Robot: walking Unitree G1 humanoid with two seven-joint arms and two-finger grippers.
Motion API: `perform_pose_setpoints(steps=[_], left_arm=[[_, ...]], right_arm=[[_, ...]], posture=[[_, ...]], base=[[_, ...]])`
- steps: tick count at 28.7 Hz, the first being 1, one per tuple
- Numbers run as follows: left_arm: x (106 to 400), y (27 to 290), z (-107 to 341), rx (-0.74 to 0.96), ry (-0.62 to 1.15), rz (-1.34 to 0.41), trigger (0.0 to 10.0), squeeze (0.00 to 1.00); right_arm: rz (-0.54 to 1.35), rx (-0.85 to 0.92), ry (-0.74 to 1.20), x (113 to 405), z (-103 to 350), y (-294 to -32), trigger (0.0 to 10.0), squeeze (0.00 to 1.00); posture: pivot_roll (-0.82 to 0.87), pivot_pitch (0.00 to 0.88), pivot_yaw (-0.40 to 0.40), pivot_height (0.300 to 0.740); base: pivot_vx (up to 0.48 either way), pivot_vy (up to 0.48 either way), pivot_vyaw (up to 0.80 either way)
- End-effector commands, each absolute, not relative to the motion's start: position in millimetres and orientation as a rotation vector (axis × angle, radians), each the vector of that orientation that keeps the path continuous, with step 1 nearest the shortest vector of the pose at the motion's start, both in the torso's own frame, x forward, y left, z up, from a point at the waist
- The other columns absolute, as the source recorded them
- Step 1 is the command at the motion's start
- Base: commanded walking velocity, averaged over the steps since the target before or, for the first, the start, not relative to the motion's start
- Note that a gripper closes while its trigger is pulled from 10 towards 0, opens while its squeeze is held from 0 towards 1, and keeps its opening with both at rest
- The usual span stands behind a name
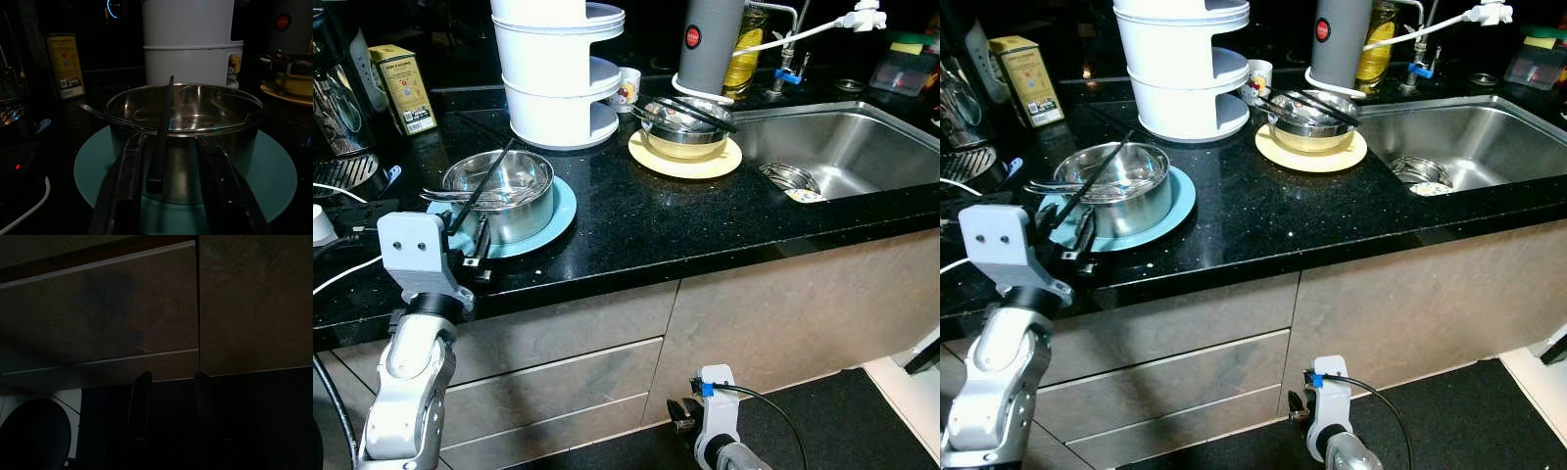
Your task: Kitchen organization
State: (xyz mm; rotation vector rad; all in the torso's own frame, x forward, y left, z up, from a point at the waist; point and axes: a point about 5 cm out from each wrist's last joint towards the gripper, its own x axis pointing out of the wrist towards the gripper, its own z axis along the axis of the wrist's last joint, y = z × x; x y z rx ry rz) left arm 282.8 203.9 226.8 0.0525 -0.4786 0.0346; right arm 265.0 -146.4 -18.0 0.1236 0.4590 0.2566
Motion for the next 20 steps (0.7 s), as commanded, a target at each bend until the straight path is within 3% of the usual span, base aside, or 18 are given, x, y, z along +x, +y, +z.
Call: perform_pose_setpoints(steps=[1, 14, 15, 16, 17, 20], left_arm=[[284.4, 208.6, 224.2, 0.065, -0.465, 0.051, 10.0, 0.00], [286.5, 208.2, 224.1, 0.056, -0.467, 0.047, 10.0, 0.00], [286.8, 208.8, 224.2, 0.053, -0.468, 0.049, 4.5, 0.00], [287.0, 209.1, 224.3, 0.051, -0.468, 0.050, 1.9, 0.00], [287.1, 209.2, 224.5, 0.050, -0.469, 0.050, 0.0, 0.00], [287.3, 209.5, 225.0, 0.048, -0.473, 0.049, 0.0, 0.00]], right_arm=[[0.260, 0.117, 0.470, 261.4, -21.0, -147.1, 10.0, 0.00], [0.262, 0.117, 0.469, 262.0, -20.6, -146.0, 10.0, 0.00], [0.263, 0.117, 0.469, 262.0, -20.6, -145.8, 10.0, 0.00], [0.263, 0.117, 0.469, 262.0, -20.6, -145.7, 10.0, 0.00], [0.263, 0.118, 0.469, 262.1, -20.5, -145.5, 10.0, 0.00], [0.263, 0.118, 0.468, 261.9, -20.6, -145.5, 10.0, 0.00]], posture=[[-0.06, 0.136, -0.033, 0.740], [-0.05, 0.122, -0.032, 0.740], [-0.05, 0.122, -0.032, 0.740], [-0.05, 0.122, -0.032, 0.740], [-0.05, 0.122, -0.032, 0.740], [-0.06, 0.120, -0.031, 0.740]], base=[[0.000, 0.000, 0.00], [0.000, 0.000, 0.00], [0.000, 0.000, 0.00], [0.000, 0.000, 0.00], [0.000, 0.000, 0.00], [0.000, 0.000, 0.00]])
